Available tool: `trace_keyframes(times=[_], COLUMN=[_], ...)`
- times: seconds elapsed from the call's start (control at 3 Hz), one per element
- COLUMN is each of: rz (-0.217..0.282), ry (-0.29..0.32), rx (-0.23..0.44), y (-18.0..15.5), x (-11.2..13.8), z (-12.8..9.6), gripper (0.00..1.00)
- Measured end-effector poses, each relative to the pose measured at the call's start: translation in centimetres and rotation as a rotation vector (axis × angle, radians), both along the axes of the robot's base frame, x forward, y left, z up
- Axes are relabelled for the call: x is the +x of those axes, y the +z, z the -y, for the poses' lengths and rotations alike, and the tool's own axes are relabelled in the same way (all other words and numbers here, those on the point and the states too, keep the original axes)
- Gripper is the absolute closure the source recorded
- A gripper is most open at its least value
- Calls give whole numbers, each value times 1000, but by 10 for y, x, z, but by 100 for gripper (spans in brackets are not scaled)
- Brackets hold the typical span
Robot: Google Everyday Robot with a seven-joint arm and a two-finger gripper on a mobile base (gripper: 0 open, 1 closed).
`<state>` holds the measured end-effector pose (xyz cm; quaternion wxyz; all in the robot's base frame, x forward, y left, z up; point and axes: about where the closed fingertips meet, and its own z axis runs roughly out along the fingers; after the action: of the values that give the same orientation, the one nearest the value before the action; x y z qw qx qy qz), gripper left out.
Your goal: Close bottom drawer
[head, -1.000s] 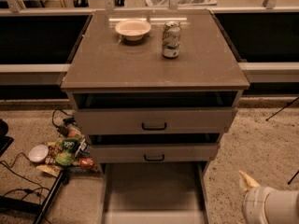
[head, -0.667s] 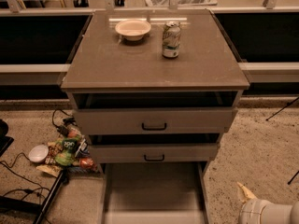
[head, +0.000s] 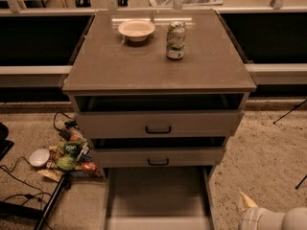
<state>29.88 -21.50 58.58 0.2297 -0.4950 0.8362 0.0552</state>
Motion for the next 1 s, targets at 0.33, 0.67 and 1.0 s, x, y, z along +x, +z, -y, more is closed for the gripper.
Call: trace_keyframes(times=[0.33, 0.67, 1.0], rz=[-66, -84, -89], ry=[-12, -18, -32], rx=[-19, -20, -7], y=[-74, -140, -198], x=[-3, 7, 14], z=[3, 10, 19], gripper=[18, 41, 64])
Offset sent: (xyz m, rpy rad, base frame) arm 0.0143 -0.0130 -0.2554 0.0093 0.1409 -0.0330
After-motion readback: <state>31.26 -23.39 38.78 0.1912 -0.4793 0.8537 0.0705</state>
